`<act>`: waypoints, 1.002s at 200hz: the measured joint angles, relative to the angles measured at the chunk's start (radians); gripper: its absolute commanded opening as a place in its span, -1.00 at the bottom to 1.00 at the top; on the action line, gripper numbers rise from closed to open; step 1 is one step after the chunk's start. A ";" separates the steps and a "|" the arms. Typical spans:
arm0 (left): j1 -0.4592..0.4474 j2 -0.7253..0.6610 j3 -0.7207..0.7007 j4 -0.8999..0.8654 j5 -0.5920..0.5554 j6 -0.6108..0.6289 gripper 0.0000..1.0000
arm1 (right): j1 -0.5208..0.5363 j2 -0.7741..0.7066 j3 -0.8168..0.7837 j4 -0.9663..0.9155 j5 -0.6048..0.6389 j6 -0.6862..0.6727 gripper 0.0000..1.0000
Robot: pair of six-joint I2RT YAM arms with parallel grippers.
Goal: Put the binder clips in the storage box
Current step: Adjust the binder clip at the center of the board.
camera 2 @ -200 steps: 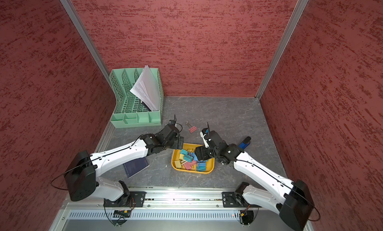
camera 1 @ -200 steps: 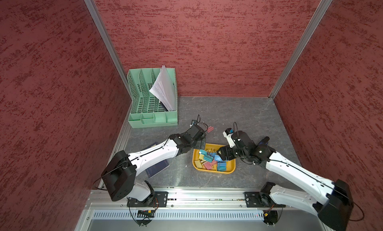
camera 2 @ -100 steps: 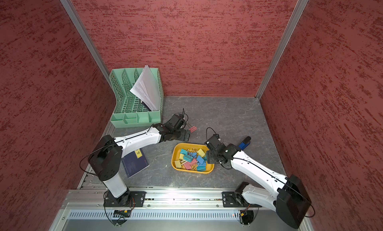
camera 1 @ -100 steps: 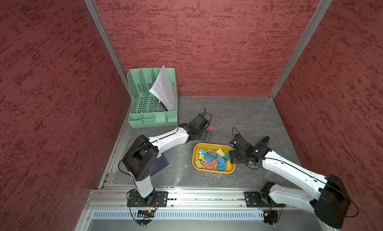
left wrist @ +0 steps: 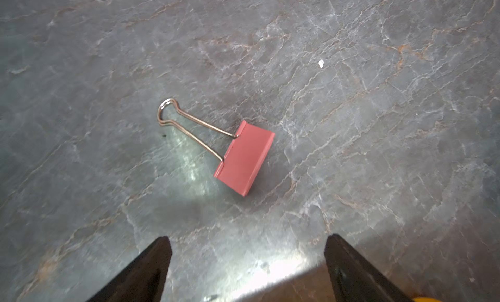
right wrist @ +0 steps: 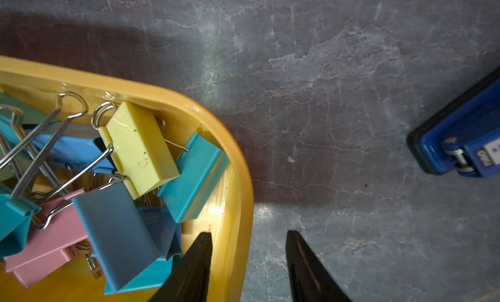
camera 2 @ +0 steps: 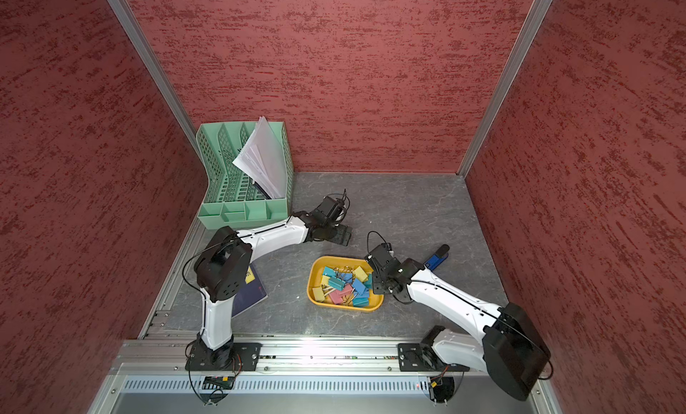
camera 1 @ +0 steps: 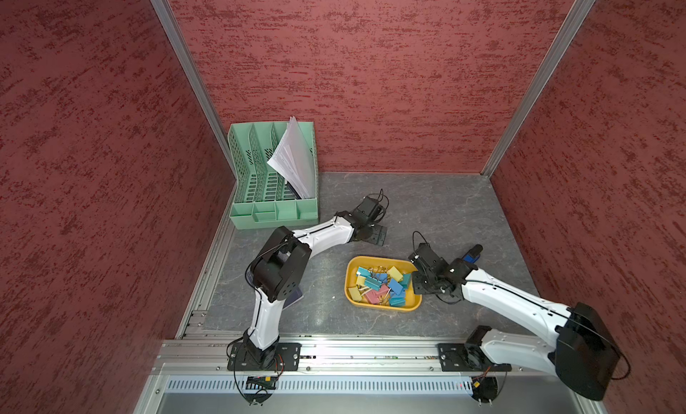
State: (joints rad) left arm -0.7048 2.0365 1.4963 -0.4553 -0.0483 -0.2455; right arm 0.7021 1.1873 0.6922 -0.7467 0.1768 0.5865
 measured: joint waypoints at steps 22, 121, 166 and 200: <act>0.014 0.047 0.054 -0.018 0.006 0.000 0.72 | 0.000 -0.005 0.000 0.000 0.000 -0.004 -0.02; 0.014 0.370 0.571 -0.172 0.031 0.060 -0.67 | 0.000 -0.005 0.000 0.003 -0.015 -0.023 -0.02; 0.014 0.479 0.678 -0.260 0.051 0.082 -0.74 | -0.002 -0.005 0.000 0.008 -0.017 -0.027 -0.02; 0.014 0.436 0.601 -0.253 0.049 0.098 -0.74 | -0.002 -0.005 0.000 0.016 -0.019 -0.029 -0.02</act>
State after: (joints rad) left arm -0.6907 2.4729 2.0972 -0.7082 0.0010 -0.1478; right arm 0.6998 1.1820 0.6922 -0.7311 0.1577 0.5571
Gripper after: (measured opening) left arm 0.130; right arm 0.489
